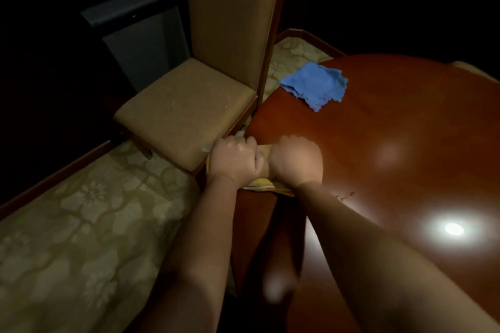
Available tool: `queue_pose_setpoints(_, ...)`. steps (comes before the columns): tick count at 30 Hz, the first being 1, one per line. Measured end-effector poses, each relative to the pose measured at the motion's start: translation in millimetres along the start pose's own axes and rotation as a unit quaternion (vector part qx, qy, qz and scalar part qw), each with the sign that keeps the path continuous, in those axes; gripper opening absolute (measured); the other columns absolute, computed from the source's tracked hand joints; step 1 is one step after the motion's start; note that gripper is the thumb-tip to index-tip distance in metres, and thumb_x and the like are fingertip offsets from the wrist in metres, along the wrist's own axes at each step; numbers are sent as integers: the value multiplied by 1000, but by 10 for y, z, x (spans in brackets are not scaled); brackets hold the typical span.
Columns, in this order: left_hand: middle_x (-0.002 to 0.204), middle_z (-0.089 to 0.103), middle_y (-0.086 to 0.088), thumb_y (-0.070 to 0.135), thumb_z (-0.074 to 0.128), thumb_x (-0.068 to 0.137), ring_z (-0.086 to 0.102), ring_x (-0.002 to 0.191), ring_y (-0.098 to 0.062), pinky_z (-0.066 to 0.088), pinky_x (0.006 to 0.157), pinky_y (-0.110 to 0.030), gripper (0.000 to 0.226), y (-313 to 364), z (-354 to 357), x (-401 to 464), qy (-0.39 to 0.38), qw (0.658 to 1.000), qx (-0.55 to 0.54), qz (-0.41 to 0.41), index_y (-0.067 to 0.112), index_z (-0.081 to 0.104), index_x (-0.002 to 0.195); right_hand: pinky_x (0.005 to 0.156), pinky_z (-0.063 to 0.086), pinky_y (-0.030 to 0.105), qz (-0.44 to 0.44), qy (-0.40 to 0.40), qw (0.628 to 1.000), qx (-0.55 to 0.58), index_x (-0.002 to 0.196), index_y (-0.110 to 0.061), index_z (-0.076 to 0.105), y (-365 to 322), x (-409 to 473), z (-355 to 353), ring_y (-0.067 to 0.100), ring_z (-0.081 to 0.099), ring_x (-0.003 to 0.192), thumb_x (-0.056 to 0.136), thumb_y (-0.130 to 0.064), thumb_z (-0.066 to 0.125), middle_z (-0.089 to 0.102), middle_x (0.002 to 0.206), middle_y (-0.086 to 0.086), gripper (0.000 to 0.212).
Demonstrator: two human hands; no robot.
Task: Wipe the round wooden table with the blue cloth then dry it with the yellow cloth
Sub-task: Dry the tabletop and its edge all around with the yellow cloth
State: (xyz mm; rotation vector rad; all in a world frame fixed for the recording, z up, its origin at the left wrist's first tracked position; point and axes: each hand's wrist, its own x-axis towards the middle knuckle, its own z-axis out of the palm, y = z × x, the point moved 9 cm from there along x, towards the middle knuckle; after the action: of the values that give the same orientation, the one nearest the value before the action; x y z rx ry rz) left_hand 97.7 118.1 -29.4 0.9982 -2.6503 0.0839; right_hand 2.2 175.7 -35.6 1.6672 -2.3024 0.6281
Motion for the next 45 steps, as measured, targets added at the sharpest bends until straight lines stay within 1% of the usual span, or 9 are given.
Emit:
queue_pose_setpoints(9,94,61,-5,35,26,94,57,85,-22,33,66,-33,36,485,-93,-619,-178,981,70,19,15,56,99,52,30,30,31,-46,998,22,61,-16,48,-34,-748,-345,23,44,51,82,-33,41,45,57,2,28)
queue_pose_setpoints(12,88,61,-4,34,27,92,58,82,-23,34,65,-31,36,439,-36,-580,-187,981,58,11,15,57,93,53,26,30,23,-35,999,25,61,-15,49,-13,-736,-346,23,44,51,83,-33,42,46,57,3,30)
queue_pose_setpoints(17,50,53,-4,30,34,76,49,43,-21,39,40,-29,33,312,84,-364,-109,994,-10,20,14,55,56,51,27,30,33,-16,999,28,58,-15,49,53,-570,-229,23,44,49,81,-33,44,47,55,3,30)
queue_pose_setpoints(26,49,50,-4,28,38,74,48,42,-23,33,41,-24,29,99,277,386,-60,994,-82,48,13,53,55,52,26,32,41,2,999,-3,59,-15,49,303,115,9,27,46,52,83,-33,45,47,57,4,30)
queue_pose_setpoints(31,48,51,-4,27,38,73,49,41,-24,24,42,-21,28,-38,416,1065,-47,987,-113,107,12,52,53,52,28,32,105,22,993,-45,59,-15,49,476,559,174,28,48,52,82,-31,44,49,57,4,29)
queue_pose_setpoints(35,52,56,-7,27,38,71,54,44,-27,32,41,-22,28,-157,572,1507,-58,979,-146,130,11,53,55,52,34,33,161,36,983,-75,60,-13,52,578,869,319,30,51,53,81,-31,44,52,58,6,29)
queue_pose_setpoints(39,57,60,-10,31,32,74,58,48,-30,38,43,-25,37,-426,680,1641,-89,983,-125,104,9,57,59,53,35,33,137,14,989,-61,62,-12,56,464,1238,522,30,54,56,80,-33,45,55,60,8,30)
queue_pose_setpoints(43,93,68,-10,36,28,93,65,83,-29,41,64,-30,43,-791,757,1740,-171,984,-15,52,12,64,92,54,30,32,114,-29,992,-39,60,-13,57,226,1585,735,29,53,54,81,-34,44,56,57,7,32)
queue_pose_setpoints(45,97,68,-8,34,32,97,65,88,-26,39,66,-28,37,-889,725,1776,-196,979,29,46,14,63,96,54,25,30,113,-56,992,-24,56,-13,57,131,1694,802,29,53,51,81,-34,40,56,54,7,36)
